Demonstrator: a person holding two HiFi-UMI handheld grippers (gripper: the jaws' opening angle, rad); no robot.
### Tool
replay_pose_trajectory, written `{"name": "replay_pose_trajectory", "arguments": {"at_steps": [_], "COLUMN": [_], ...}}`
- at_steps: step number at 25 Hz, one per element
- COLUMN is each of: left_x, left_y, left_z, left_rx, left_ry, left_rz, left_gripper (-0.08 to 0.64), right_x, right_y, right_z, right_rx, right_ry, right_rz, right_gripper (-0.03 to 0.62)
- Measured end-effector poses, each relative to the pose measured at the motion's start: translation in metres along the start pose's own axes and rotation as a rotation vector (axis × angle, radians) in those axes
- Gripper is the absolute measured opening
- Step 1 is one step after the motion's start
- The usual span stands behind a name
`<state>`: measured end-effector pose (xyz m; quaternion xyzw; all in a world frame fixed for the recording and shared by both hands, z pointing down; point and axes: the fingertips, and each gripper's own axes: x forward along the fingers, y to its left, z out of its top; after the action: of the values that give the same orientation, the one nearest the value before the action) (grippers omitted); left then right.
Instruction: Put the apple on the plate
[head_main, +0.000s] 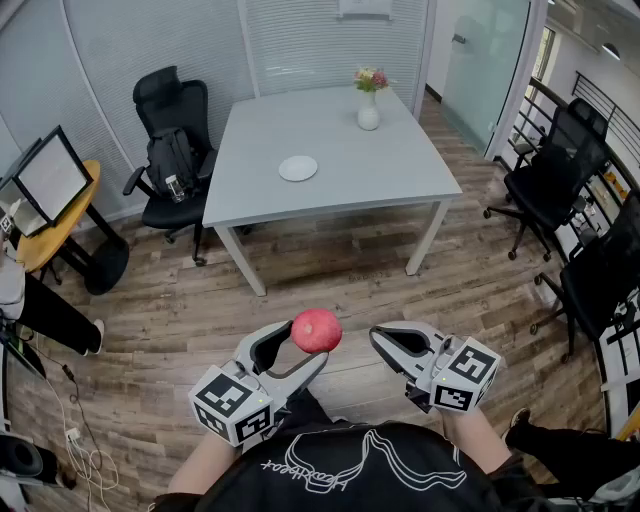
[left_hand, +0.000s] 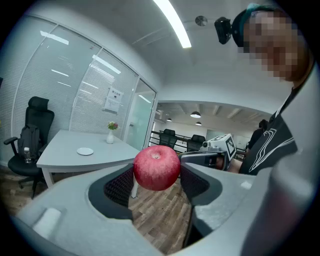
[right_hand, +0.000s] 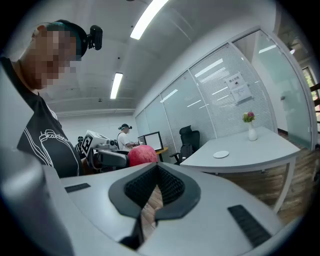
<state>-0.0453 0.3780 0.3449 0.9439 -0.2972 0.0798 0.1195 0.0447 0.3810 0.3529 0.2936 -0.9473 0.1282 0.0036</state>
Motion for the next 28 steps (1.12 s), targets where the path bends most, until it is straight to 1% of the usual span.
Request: {"name": "replay_pose_trajectory", "arguments": {"at_steps": [7,12,17,23,28], "left_x": [0.001,0.002,0.008,0.030,0.053], "left_y": [-0.009,-0.004,0.000,0.018,0.045], "left_z": [0.004,0.006,0.010,0.013,0.021], "left_rx": [0.020,0.019,0.022,0.020,0.009], "left_ry": [0.007,0.016,0.010,0.014,0.009], "left_rz": [0.013,0.025,0.019,-0.006,-0.034], "left_gripper": [0.299,0.299,0.299,0.299,0.299], "right_x": [-0.007,-0.003,-0.004,0.005,0.021], "right_y": [0.004,-0.003,-0.008,-0.032,-0.058], "right_z": [0.005,0.007,0.014,0.016,0.016], "right_rx": [-0.008,0.016,0.002,0.013,0.027], "right_ry": [-0.009,-0.019,-0.036,-0.039,-0.020], "right_rz": [0.015,0.020,0.013,-0.013,-0.036], "right_gripper": [0.009,0.009,0.009,0.009,0.009]}}
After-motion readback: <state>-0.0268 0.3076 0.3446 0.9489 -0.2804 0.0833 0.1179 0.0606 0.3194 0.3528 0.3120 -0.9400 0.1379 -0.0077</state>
